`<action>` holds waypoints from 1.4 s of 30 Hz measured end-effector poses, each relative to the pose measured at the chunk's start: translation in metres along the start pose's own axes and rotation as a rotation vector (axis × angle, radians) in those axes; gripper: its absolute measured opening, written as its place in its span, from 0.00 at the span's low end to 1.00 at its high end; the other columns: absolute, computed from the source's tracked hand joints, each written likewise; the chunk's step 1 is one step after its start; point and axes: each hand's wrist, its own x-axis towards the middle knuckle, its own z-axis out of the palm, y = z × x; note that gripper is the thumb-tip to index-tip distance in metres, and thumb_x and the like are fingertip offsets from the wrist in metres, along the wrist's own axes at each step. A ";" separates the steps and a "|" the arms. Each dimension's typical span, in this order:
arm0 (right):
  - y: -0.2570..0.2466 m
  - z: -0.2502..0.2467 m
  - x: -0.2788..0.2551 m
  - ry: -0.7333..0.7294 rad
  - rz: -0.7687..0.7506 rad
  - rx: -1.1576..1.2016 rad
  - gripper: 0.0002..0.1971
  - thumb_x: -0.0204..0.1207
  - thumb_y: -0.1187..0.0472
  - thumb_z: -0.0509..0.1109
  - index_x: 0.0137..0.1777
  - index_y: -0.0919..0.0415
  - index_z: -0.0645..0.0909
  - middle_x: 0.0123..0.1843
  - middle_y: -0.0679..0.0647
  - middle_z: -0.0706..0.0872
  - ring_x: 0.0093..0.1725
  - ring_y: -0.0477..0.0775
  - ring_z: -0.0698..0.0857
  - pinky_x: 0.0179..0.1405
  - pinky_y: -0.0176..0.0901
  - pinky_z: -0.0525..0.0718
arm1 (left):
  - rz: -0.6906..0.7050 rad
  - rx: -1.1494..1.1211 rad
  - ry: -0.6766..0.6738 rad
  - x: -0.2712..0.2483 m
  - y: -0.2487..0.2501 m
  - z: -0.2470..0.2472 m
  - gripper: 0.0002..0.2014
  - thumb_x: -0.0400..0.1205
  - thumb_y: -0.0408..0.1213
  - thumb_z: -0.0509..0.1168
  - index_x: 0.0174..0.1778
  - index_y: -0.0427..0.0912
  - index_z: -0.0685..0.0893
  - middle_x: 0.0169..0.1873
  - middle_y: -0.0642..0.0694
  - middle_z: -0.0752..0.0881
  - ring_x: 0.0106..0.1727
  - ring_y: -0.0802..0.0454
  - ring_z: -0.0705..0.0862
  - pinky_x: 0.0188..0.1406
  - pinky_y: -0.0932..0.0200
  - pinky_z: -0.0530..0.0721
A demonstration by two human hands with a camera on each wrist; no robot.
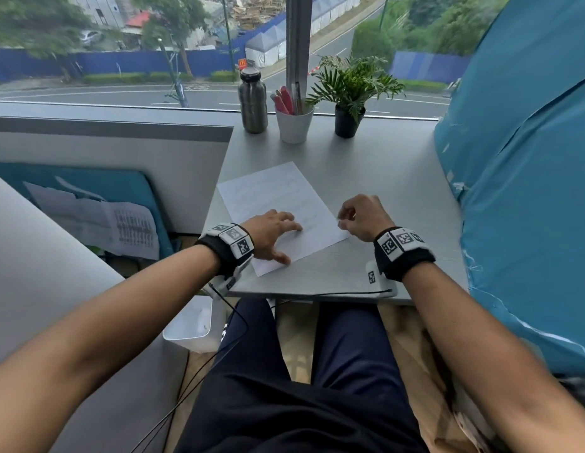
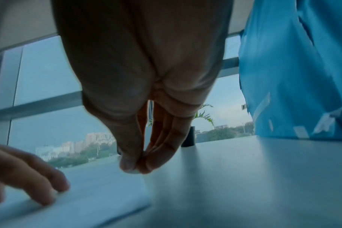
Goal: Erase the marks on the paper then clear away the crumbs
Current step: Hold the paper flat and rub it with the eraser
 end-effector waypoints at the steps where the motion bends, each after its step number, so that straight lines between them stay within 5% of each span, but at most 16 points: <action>1: -0.006 0.001 0.001 0.002 -0.007 0.036 0.02 0.69 0.66 0.79 0.41 0.62 0.91 0.36 0.56 0.91 0.37 0.52 0.88 0.42 0.39 0.86 | -0.004 0.015 0.004 0.000 0.003 0.001 0.42 0.71 0.62 0.75 0.79 0.56 0.68 0.79 0.48 0.65 0.75 0.44 0.67 0.72 0.44 0.73; 7: -0.021 0.015 0.008 -0.104 -0.025 0.016 0.06 0.65 0.63 0.82 0.42 0.60 0.93 0.36 0.54 0.91 0.37 0.48 0.87 0.44 0.36 0.86 | -0.059 -0.118 0.045 0.012 0.016 -0.001 0.34 0.68 0.64 0.75 0.66 0.53 0.76 0.69 0.46 0.71 0.69 0.42 0.69 0.67 0.44 0.76; 11: -0.022 0.016 0.015 -0.155 -0.031 0.019 0.06 0.65 0.62 0.83 0.42 0.59 0.92 0.33 0.50 0.89 0.33 0.43 0.85 0.32 0.24 0.77 | -0.101 -0.121 0.006 0.025 0.017 -0.001 0.47 0.59 0.65 0.80 0.74 0.60 0.69 0.70 0.46 0.67 0.70 0.42 0.67 0.66 0.38 0.77; 17: -0.018 0.023 0.033 -0.019 -0.033 0.042 0.05 0.67 0.60 0.80 0.42 0.59 0.93 0.38 0.54 0.92 0.39 0.49 0.87 0.43 0.36 0.84 | -0.154 -0.094 -0.094 0.038 0.009 -0.006 0.64 0.54 0.68 0.81 0.84 0.66 0.53 0.85 0.48 0.47 0.85 0.42 0.47 0.78 0.26 0.57; 19: -0.018 0.026 0.032 0.004 -0.048 0.043 0.05 0.67 0.60 0.80 0.42 0.59 0.93 0.37 0.54 0.91 0.38 0.49 0.86 0.40 0.35 0.83 | -0.166 -0.097 -0.116 0.040 0.009 -0.007 0.66 0.53 0.68 0.81 0.84 0.66 0.51 0.86 0.50 0.43 0.86 0.43 0.43 0.78 0.24 0.52; 24: -0.022 0.013 0.033 -0.397 -0.170 -0.003 0.04 0.67 0.59 0.81 0.41 0.56 0.92 0.30 0.50 0.89 0.26 0.42 0.83 0.28 0.28 0.78 | -0.181 -0.085 -0.153 0.043 0.008 -0.011 0.69 0.50 0.69 0.81 0.84 0.67 0.47 0.86 0.51 0.39 0.86 0.44 0.40 0.77 0.22 0.50; 29: -0.011 0.014 0.052 -0.067 -0.088 0.026 0.06 0.67 0.58 0.80 0.42 0.58 0.93 0.36 0.53 0.92 0.37 0.47 0.86 0.40 0.36 0.84 | -0.173 -0.101 -0.150 0.043 0.007 -0.010 0.70 0.49 0.69 0.81 0.84 0.68 0.46 0.86 0.52 0.39 0.86 0.44 0.39 0.77 0.21 0.47; 34: -0.019 0.015 0.036 -0.454 -0.207 -0.020 0.02 0.69 0.59 0.80 0.42 0.55 0.92 0.30 0.44 0.88 0.28 0.41 0.84 0.31 0.31 0.80 | -0.173 -0.102 -0.153 0.042 0.008 -0.010 0.70 0.49 0.68 0.82 0.84 0.68 0.46 0.86 0.52 0.38 0.86 0.44 0.39 0.77 0.21 0.48; 39: -0.009 0.012 0.054 -0.107 -0.137 0.003 0.07 0.69 0.57 0.79 0.44 0.58 0.93 0.38 0.53 0.92 0.40 0.49 0.88 0.47 0.43 0.88 | -0.175 -0.097 -0.153 0.042 0.009 -0.010 0.70 0.49 0.68 0.82 0.84 0.68 0.46 0.86 0.52 0.38 0.86 0.43 0.39 0.76 0.20 0.48; 42: -0.012 0.016 0.040 -0.292 -0.190 0.002 0.05 0.69 0.58 0.80 0.44 0.57 0.92 0.35 0.49 0.91 0.37 0.46 0.87 0.42 0.39 0.86 | -0.172 -0.100 -0.160 0.043 0.007 -0.010 0.70 0.49 0.69 0.81 0.84 0.69 0.46 0.86 0.52 0.38 0.86 0.44 0.39 0.76 0.20 0.48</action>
